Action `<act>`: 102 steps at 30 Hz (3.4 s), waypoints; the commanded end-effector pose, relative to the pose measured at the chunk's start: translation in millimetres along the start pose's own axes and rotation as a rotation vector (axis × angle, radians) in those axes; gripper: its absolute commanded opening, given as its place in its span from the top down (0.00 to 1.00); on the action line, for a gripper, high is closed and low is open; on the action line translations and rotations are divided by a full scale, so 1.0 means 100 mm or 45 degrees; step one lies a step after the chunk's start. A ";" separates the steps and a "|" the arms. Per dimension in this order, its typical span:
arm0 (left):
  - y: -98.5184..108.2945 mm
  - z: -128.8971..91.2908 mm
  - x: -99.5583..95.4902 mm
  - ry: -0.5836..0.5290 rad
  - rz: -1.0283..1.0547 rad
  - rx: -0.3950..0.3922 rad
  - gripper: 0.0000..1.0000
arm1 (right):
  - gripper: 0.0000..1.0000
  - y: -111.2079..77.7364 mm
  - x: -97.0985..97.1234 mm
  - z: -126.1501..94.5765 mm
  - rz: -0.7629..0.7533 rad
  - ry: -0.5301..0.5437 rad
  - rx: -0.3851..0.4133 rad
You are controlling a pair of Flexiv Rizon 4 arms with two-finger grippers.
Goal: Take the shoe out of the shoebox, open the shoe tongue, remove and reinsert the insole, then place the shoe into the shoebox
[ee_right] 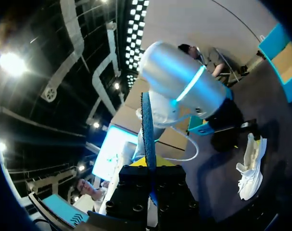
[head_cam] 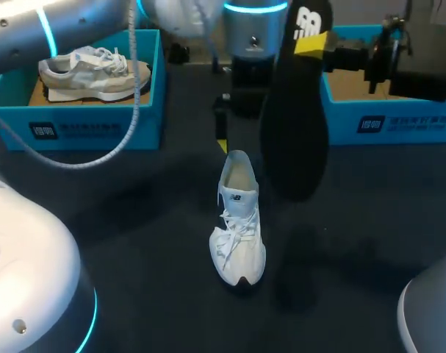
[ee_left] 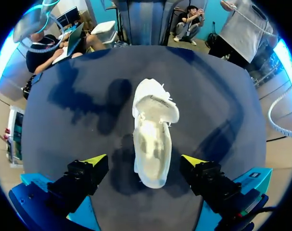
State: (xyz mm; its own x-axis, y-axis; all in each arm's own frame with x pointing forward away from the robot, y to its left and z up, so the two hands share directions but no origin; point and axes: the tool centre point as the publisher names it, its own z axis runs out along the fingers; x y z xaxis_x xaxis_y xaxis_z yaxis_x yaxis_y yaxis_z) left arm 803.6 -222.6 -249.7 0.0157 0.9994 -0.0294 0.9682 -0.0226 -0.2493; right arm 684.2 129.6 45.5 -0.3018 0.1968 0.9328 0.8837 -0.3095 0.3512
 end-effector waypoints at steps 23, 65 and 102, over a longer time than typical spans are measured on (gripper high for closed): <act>-0.62 -1.07 0.78 -0.931 0.172 -0.106 0.00 | 1.00 0.42 -0.82 -0.06 0.517 0.023 -0.158; -1.14 -1.43 1.26 -1.647 0.344 -0.255 0.00 | 1.00 0.57 -1.12 0.70 0.826 0.061 -0.016; -0.99 -1.42 1.19 -1.856 0.258 -0.276 0.00 | 1.00 0.47 -1.31 1.64 1.070 -0.033 0.106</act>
State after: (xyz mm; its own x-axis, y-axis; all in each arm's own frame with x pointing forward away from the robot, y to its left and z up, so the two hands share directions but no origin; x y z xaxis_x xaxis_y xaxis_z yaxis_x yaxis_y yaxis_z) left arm 738.8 -88.8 -81.5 0.0157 0.0975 -0.9951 0.9998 -0.0172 0.0141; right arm 822.8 222.7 -76.4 0.4746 -0.0403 0.8793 0.8411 -0.2738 -0.4665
